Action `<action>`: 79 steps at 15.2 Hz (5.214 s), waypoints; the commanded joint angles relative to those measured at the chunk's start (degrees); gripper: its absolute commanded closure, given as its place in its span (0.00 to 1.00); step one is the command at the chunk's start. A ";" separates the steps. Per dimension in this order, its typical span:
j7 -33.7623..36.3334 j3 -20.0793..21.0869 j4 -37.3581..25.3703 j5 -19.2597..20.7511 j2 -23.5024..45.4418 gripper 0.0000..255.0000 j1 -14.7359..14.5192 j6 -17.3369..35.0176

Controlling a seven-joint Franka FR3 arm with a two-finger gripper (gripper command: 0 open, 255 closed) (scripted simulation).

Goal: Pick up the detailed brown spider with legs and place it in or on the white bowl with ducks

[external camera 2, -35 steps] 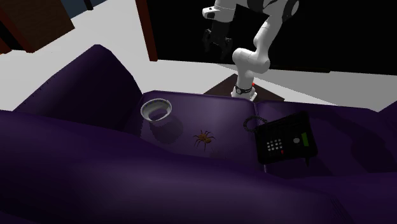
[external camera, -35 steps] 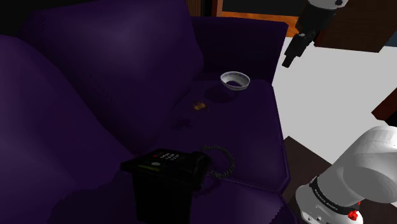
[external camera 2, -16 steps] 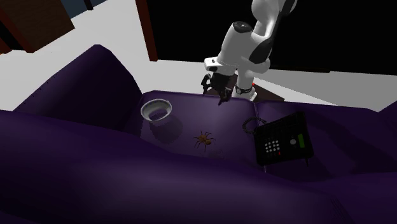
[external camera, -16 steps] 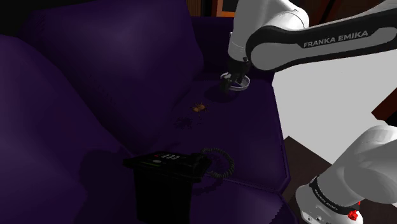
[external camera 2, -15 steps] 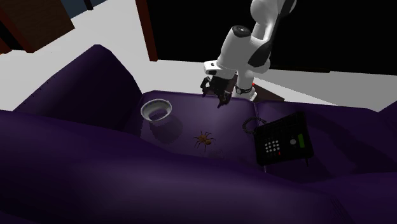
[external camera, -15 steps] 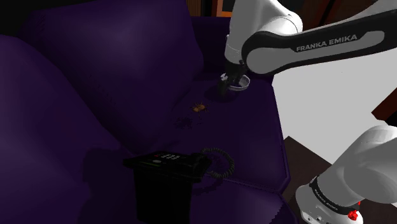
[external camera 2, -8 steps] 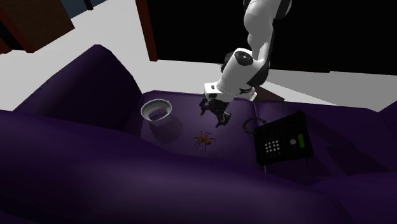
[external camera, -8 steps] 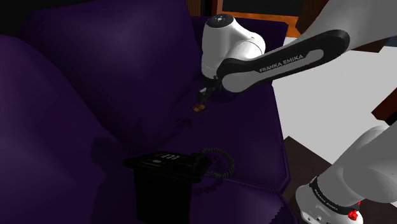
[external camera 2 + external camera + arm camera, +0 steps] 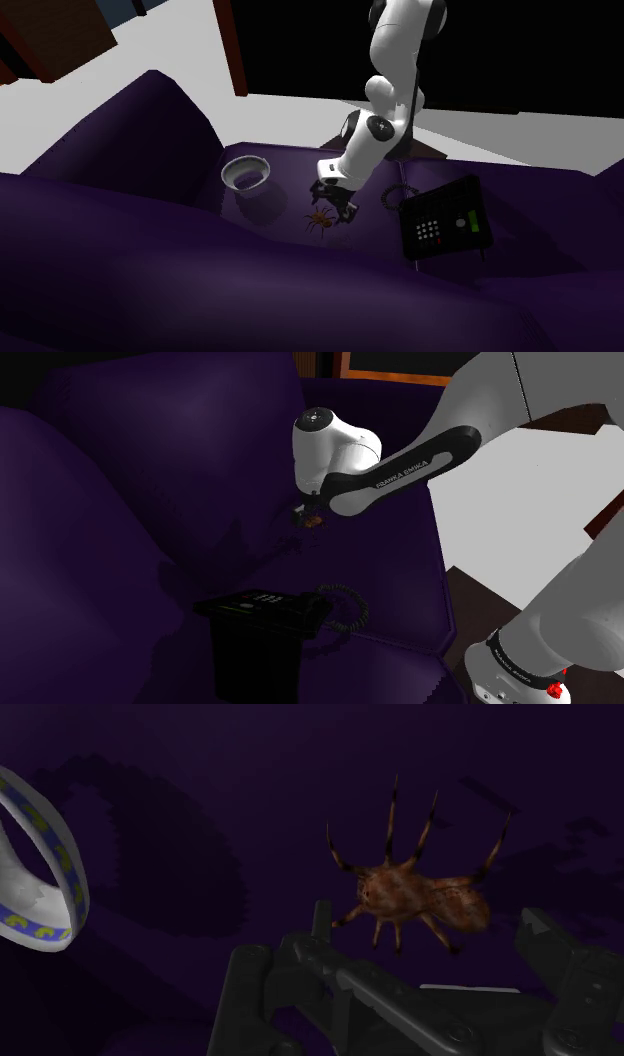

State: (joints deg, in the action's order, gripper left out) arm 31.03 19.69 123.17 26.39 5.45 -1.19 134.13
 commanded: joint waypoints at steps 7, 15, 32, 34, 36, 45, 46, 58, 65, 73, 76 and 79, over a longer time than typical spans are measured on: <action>1.50 -0.69 0.09 2.31 2.70 0.00 0.17 2.46; 1.19 -0.71 0.07 2.10 2.50 1.00 0.27 2.33; -3.53 0.13 -2.96 -2.72 -2.02 1.00 0.50 -4.12; -4.33 0.20 -3.70 -3.47 -2.73 1.00 0.51 -5.38; -5.09 0.26 -4.48 -4.16 -3.40 1.00 0.51 -6.66; -9.19 -0.33 -7.47 -6.71 -5.96 1.00 1.19 -11.17; -10.64 -1.05 -7.00 -7.00 -6.34 1.00 1.89 -10.61; -28.02 -9.64 -6.56 -10.00 -6.37 1.00 9.87 -5.58; -38.11 -14.09 -10.75 -12.18 -2.84 1.00 14.35 -4.16; -42.12 -15.95 -11.96 -12.90 0.57 1.00 16.60 -1.18; -41.51 -16.04 -10.61 -12.40 1.36 1.00 16.60 0.91; -40.87 -16.15 -9.38 -11.84 2.24 1.00 16.60 2.98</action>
State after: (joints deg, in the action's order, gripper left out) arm -10.03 3.58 113.61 14.37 7.29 15.42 136.51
